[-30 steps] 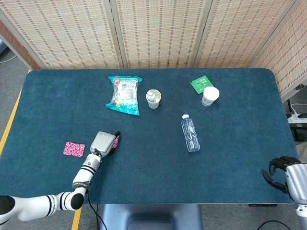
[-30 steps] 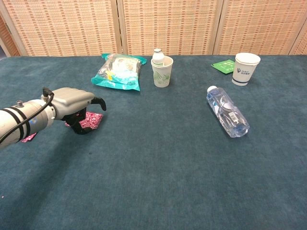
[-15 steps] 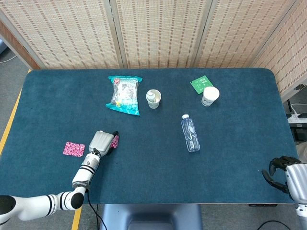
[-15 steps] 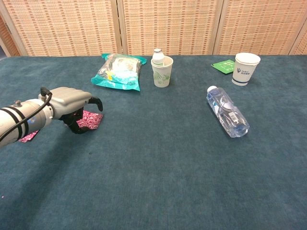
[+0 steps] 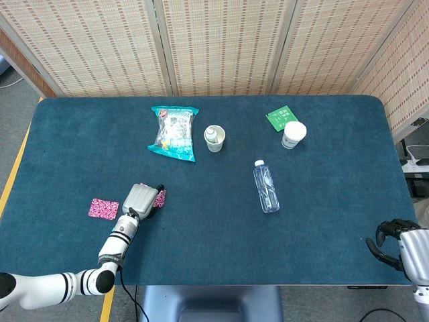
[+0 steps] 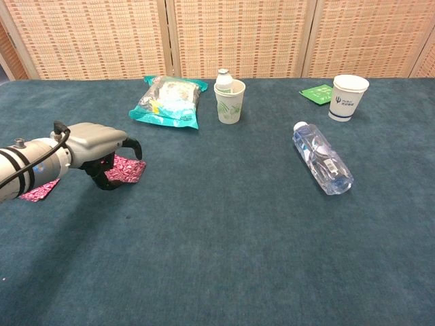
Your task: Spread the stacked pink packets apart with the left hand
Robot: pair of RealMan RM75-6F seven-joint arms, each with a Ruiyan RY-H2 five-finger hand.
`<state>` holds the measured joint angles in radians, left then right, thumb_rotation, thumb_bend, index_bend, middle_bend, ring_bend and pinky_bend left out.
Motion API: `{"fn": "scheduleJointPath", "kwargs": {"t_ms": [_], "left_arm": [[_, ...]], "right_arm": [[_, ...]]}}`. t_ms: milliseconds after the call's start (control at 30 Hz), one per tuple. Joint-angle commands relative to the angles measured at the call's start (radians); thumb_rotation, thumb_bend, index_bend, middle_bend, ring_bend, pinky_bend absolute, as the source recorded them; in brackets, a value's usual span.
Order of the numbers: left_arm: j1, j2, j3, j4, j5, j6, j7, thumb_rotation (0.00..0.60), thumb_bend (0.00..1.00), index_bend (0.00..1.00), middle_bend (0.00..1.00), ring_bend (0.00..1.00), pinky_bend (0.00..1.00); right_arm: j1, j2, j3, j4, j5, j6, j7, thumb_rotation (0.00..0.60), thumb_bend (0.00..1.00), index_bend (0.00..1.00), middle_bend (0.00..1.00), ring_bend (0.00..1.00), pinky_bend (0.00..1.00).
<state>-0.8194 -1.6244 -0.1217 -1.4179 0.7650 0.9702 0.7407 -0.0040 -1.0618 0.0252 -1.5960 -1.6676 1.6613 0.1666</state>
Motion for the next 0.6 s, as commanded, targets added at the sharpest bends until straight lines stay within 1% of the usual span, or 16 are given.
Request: {"fn": "scheduleJointPath", "kwargs": {"t_ms": [33, 133, 300, 433, 600], "left_arm": [[-0.009, -0.002, 0.006, 0.011, -0.028, -0.006, 0.022, 0.6, 0.35, 0.23, 1.0, 1.0, 1.0], [-0.011, -0.01, 0.007, 0.026, -0.035, -0.002, 0.023, 0.6, 0.35, 0.2, 1.0, 1.0, 1.0], [-0.008, -0.029, 0.008, 0.054, -0.005, 0.023, 0.008, 0.6, 0.35, 0.16, 1.0, 1.0, 1.0], [-0.008, -0.028, 0.01, 0.055, -0.005, 0.023, 0.011, 0.6, 0.35, 0.16, 1.0, 1.0, 1.0], [-0.011, -0.025, 0.012, 0.052, -0.036, 0.011, 0.031, 0.6, 0.36, 0.17, 1.0, 1.0, 1.0]], "right_arm": [[0.0, -0.001, 0.001, 0.001, 0.001, 0.0, 0.0, 0.6, 0.24, 0.74, 0.68, 0.56, 0.58], [0.001, -0.001, 0.001, 0.001, 0.002, -0.002, -0.001, 0.6, 0.24, 0.74, 0.68, 0.56, 0.58], [0.001, -0.001, 0.0, 0.0, 0.002, -0.003, -0.004, 0.6, 0.24, 0.74, 0.68, 0.56, 0.58], [0.001, -0.001, 0.0, 0.0, 0.002, -0.003, -0.005, 0.6, 0.24, 0.74, 0.68, 0.56, 0.58], [0.0, -0.001, 0.0, 0.0, 0.0, -0.001, -0.002, 0.6, 0.24, 0.74, 0.68, 0.56, 0.58]]}}
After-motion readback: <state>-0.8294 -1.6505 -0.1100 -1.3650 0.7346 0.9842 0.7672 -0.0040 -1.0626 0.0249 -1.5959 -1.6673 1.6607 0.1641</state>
